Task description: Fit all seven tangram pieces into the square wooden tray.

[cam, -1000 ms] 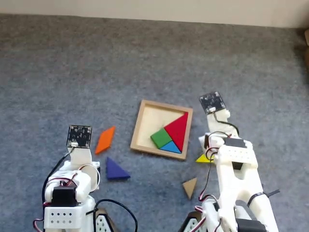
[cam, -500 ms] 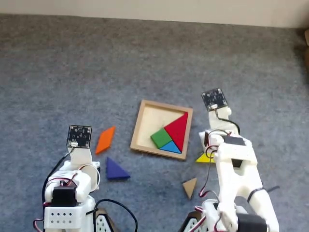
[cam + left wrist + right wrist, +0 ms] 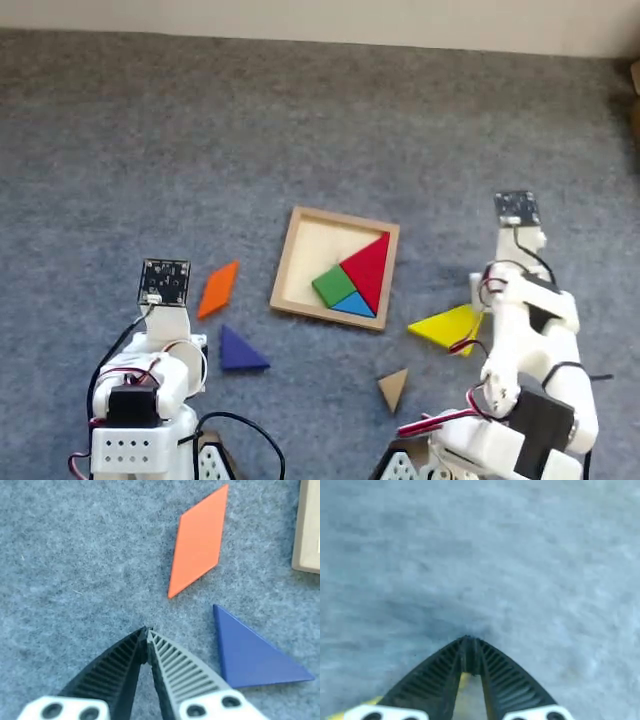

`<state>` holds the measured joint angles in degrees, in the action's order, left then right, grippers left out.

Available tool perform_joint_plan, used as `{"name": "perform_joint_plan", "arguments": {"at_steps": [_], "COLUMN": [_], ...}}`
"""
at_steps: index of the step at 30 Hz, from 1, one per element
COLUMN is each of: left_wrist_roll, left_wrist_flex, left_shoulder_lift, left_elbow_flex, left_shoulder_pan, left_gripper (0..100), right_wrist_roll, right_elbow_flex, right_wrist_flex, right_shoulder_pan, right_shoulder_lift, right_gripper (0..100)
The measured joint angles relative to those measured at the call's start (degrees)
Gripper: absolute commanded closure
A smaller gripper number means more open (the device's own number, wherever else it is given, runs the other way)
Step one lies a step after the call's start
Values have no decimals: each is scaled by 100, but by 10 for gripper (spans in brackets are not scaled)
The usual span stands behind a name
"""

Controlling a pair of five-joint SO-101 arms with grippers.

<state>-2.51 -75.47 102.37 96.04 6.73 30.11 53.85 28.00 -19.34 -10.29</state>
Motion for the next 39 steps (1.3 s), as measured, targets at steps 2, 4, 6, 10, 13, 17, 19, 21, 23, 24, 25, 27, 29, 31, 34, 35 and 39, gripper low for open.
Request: {"name": "perform_joint_plan", "arguments": {"at_steps": [2,4,6,10,13,17,19,21,23,24,25,27,29,31,34,35,39], "left_wrist_roll": [0,0,0,0,0,0,0,0,0,0,0,0,0,0,0,0,0], "left_wrist_flex": [0,0,0,0,0,0,0,0,0,0,0,0,0,0,0,0,0], "left_shoulder_lift": [0,0,0,0,0,0,0,0,0,0,0,0,0,0,0,0,0], "left_elbow_flex": [0,0,0,0,0,0,0,0,0,0,0,0,0,0,0,0,0], "left_shoulder_pan": [0,0,0,0,0,0,0,0,0,0,0,0,0,0,0,0,0], "left_gripper": [993,993,993,993,993,993,993,993,993,993,993,993,993,993,993,993,993], "right_wrist_roll": [149,202,220,360,730,958,993,1002,1011,1011,1011,985,826,668,519,475,431], "right_elbow_flex": [-18,-167,-281,-308,-308,-308,-308,-308,-308,-308,-308,-308,-308,-308,-308,-308,-308], "right_wrist_flex": [273,668,1064,2084,2857,3516,3666,3851,4114,4290,4484,4765,4879,4923,4932,4932,4554], "right_shoulder_pan": [-193,-316,-387,-440,-422,-422,-422,-352,-70,88,237,624,1029,1415,2110,2303,2752], "right_shoulder_lift": [0,-9,-26,-457,-1020,-1925,-2365,-2725,-2989,-3051,-3086,-3095,-3095,-3059,-2787,-2646,-1899], "right_gripper": [978,978,978,978,978,978,977,950,873,822,772,689,649,647,647,647,647]}}
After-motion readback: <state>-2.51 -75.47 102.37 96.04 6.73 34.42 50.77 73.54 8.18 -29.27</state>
